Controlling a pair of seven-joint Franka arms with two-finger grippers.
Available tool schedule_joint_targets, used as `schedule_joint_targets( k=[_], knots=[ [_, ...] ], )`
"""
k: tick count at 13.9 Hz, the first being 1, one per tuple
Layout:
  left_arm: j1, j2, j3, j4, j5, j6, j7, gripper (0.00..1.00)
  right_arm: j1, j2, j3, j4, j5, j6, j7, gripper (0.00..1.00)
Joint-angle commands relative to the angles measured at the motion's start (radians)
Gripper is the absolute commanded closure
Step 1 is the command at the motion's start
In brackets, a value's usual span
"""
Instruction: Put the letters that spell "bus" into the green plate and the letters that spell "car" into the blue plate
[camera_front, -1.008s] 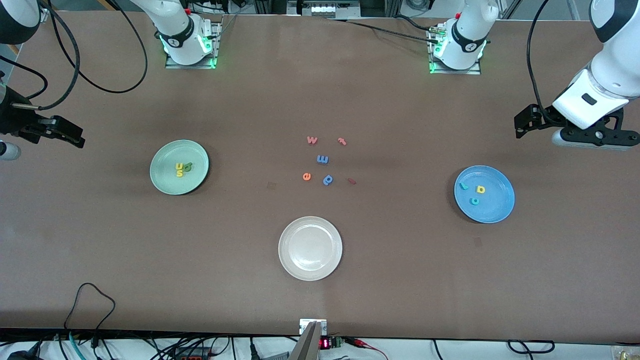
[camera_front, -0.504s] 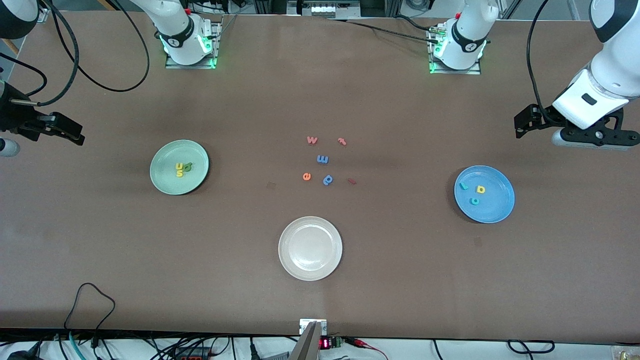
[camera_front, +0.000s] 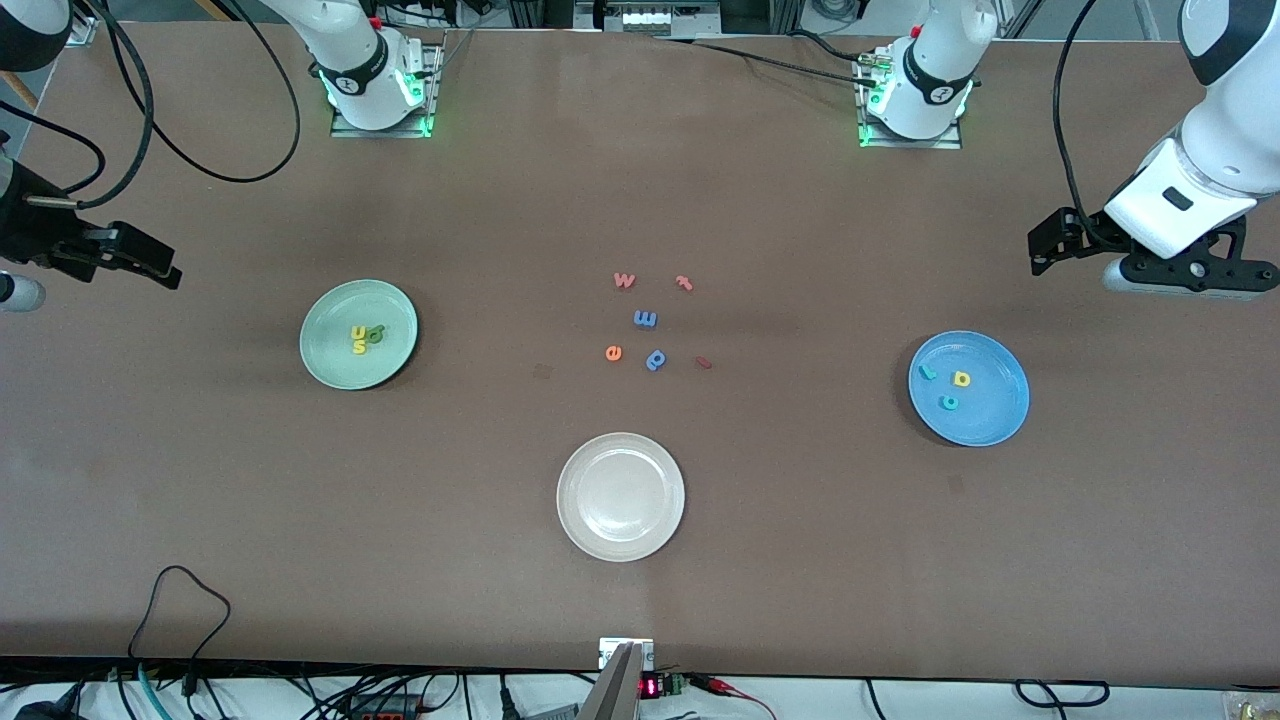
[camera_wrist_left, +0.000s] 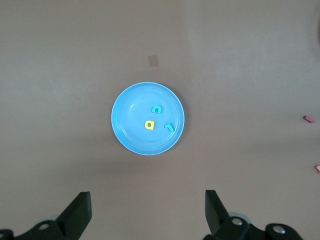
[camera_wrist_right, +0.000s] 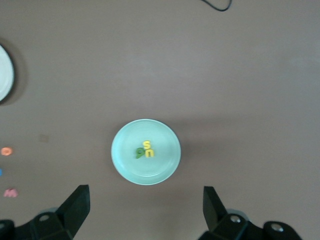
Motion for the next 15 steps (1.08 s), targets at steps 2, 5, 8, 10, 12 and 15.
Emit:
schedule_joint_targets(
  k=[2,5,8,10,12,15],
  knots=[
    [-0.002,-0.011,0.001,0.008,-0.016,-0.020,-0.008,0.00,0.002,-0.008,-0.003,-0.014,0.028,-0.013,0.006,0.00],
    [-0.002,-0.011,0.001,0.008,-0.016,-0.020,-0.008,0.00,0.002,-0.008,-0.003,-0.018,0.028,-0.015,0.002,0.00],
    [-0.002,-0.011,0.001,0.008,-0.016,-0.020,-0.008,0.00,0.000,-0.008,-0.003,-0.040,0.023,-0.019,0.003,0.00],
    [-0.002,-0.011,0.001,0.008,-0.016,-0.020,-0.008,0.00,-0.002,-0.008,-0.003,-0.043,0.017,-0.036,0.006,0.00],
    [-0.002,-0.011,0.001,0.008,-0.016,-0.020,-0.008,0.00,-0.002,-0.008,-0.003,-0.043,0.017,-0.036,0.003,0.00],
    [-0.002,-0.011,0.001,0.008,-0.016,-0.020,-0.008,0.00,-0.003,-0.008,-0.003,-0.045,0.016,-0.038,0.000,0.00]
  ],
)
